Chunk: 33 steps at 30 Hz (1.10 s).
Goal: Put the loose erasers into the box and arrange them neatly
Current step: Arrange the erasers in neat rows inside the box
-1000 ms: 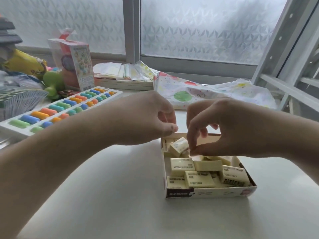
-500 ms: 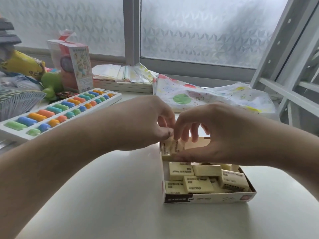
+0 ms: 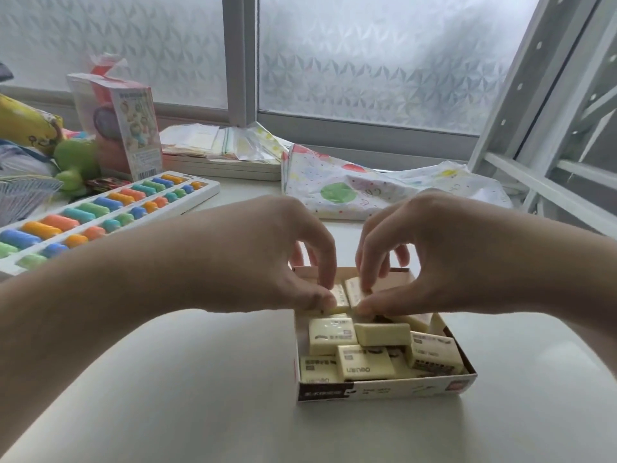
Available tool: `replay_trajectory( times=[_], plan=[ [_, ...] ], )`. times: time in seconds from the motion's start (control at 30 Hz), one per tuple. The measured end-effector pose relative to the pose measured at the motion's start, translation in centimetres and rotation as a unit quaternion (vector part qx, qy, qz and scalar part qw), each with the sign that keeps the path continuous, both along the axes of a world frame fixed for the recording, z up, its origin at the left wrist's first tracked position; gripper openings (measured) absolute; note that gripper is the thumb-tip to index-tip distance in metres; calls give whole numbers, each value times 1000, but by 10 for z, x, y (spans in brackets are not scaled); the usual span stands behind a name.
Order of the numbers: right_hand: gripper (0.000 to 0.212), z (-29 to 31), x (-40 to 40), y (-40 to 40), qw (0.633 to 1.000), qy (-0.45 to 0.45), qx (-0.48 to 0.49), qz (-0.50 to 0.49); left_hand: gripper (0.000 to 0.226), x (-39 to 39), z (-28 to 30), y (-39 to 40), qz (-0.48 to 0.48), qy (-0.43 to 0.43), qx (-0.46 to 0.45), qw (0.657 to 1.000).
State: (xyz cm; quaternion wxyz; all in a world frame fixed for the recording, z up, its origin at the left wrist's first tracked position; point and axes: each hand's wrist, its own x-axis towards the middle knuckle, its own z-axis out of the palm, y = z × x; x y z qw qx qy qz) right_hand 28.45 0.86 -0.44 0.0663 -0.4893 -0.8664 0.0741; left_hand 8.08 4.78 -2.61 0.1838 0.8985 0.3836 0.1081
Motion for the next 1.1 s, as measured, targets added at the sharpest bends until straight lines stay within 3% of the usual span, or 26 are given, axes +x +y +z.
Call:
replay_trajectory(
  times=[0.27,0.5,0.9,1.1],
  plan=[
    [31,-2,-7,-4,1000,12,8,-22,19,0,-1,1,-4,3,-1,1000],
    [27,-3,-16,-6,998,-45,29,-33,18,-1,-1,-2,1,-3,-8,1000],
    [24,-8,-7,-1,999,23,1,-25,23,1,-3,-1,-4,9,-9,1000],
    [26,-9,-6,-3,999,6,35,-10,24,12,-15,3,-35,-121,-40,991]
  ],
)
